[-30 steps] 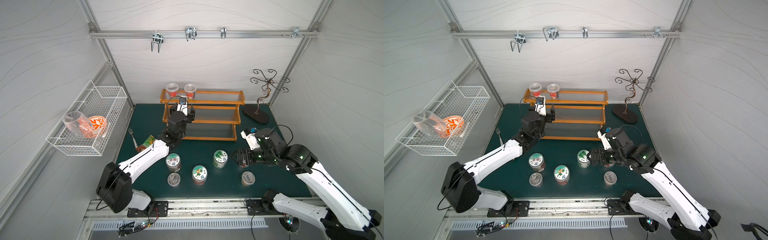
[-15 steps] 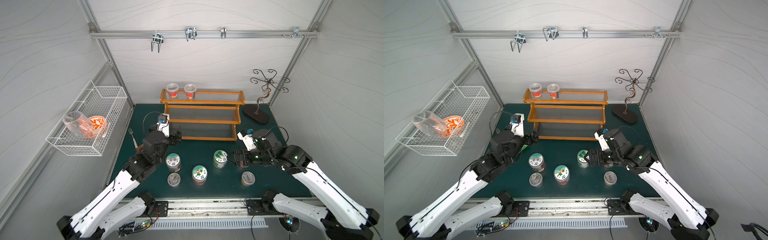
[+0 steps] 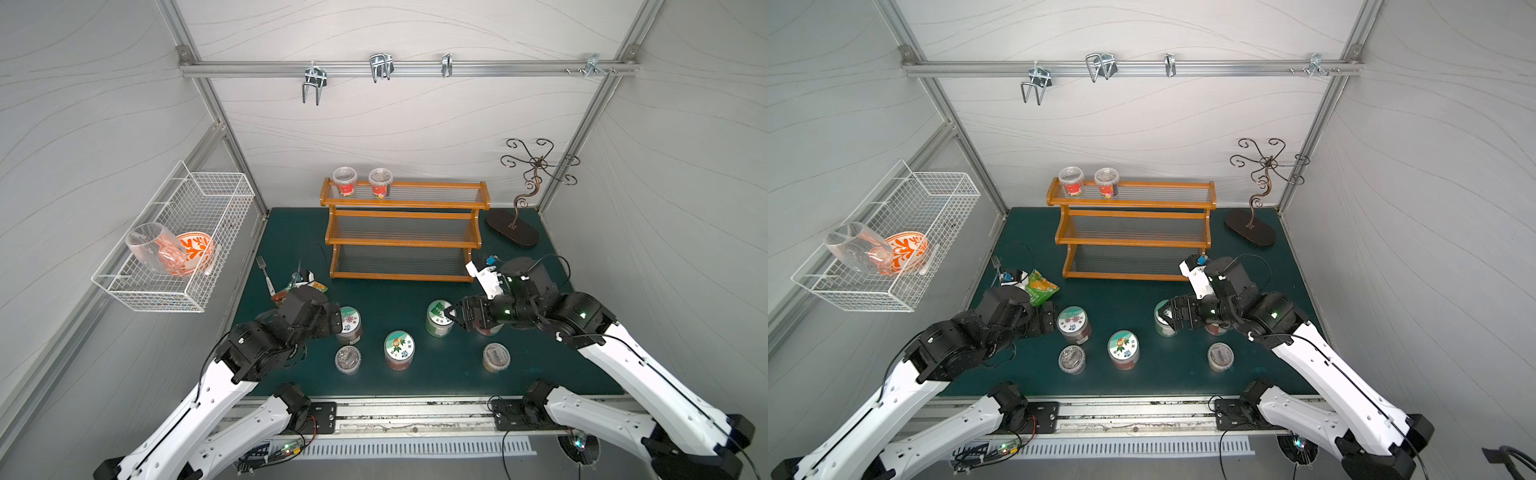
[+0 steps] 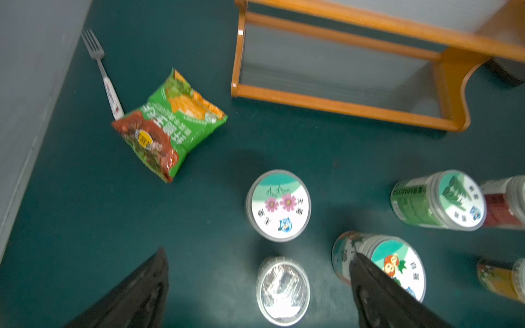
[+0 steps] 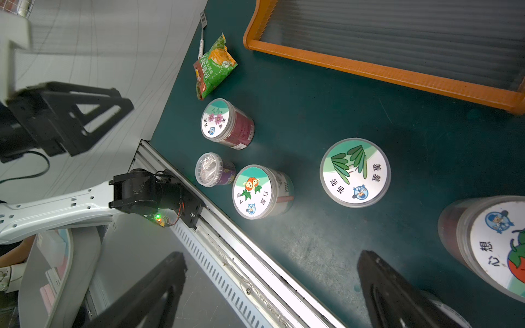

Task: Place the seed container on the shelf
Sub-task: Pick up the seed jar at the center of the board.

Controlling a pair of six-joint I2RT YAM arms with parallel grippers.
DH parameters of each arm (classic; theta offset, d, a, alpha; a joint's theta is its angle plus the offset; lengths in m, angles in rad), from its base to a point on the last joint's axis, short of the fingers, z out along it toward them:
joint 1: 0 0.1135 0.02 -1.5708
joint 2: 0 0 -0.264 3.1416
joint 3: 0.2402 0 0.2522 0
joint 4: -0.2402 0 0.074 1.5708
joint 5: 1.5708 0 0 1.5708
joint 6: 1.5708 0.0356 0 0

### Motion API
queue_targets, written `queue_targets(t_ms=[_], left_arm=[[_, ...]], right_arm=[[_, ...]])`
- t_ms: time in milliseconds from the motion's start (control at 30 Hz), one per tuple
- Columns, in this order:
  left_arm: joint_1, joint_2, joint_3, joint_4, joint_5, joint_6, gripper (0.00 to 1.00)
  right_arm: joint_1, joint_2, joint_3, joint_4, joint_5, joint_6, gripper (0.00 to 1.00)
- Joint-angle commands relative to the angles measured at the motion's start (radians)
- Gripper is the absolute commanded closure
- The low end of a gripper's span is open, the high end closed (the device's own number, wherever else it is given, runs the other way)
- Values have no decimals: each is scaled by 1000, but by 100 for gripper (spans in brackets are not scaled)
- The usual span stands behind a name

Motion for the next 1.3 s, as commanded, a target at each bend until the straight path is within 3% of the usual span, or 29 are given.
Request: queue_targets(t_ms=[0, 133, 400, 567, 900, 1267], left_arm=[[-60, 9, -42, -108, 83, -154, 0], [-174, 61, -68, -106, 77, -267, 0], [-295, 166, -218, 76, 125, -371, 0], [-311, 227, -281, 176, 152, -380, 1], [-311, 289, -371, 266, 114, -415, 20], [-311, 295, -358, 227, 71, -410, 16]], right_arm=[[-3, 24, 2, 45, -30, -20, 1], [-4, 53, 2, 54, -39, -10, 1], [-4, 67, -12, 60, -31, 1, 1], [-2, 68, -19, 55, -22, -11, 1], [-3, 62, -47, 63, -24, -9, 1], [-3, 65, -64, 71, -33, -3, 1]])
